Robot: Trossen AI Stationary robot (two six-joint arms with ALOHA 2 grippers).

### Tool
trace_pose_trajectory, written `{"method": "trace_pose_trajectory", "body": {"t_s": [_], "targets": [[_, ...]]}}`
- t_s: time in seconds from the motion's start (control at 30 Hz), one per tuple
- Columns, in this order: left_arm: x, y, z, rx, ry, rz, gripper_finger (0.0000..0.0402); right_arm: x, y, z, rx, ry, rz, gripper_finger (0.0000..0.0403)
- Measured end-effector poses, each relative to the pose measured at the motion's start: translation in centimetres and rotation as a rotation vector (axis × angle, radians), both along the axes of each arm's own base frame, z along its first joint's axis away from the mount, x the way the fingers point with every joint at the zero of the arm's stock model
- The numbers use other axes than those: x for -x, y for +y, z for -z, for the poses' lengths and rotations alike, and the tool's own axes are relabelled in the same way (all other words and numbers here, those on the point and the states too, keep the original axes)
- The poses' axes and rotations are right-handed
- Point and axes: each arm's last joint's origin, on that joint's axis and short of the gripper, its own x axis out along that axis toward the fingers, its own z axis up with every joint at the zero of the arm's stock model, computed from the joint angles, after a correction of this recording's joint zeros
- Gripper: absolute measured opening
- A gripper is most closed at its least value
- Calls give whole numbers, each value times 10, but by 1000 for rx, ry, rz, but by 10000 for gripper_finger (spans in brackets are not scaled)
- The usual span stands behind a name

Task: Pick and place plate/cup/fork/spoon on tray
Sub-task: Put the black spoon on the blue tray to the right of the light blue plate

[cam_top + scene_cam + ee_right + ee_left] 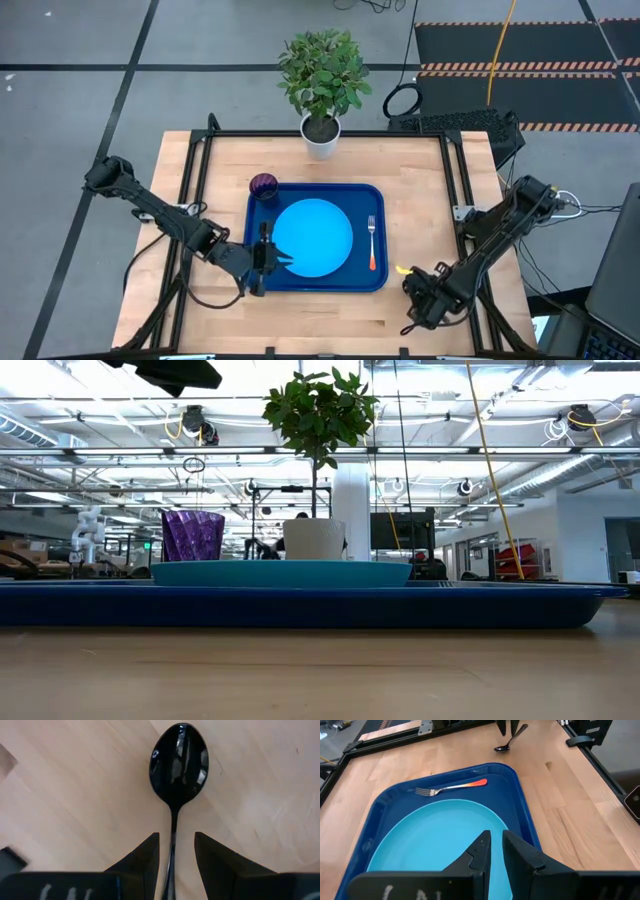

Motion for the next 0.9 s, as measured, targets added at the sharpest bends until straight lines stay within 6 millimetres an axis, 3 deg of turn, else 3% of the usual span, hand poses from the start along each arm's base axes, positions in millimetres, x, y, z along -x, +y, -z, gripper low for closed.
{"method": "trace_pose_trajectory", "body": {"t_s": [0.47,0.57,0.7,0.9], "targets": [[0,0,0,6,3,-4,51,-3,8,24,42,71,-60,112],[0,0,0,6,4,-4,51,-3,8,23,44,71,-78,88],[0,0,0,6,4,-4,51,-1,6,21,44,72,-78,16],[0,0,0,4,4,-3,51,3,-1,12,62,86,-38,3]]}}
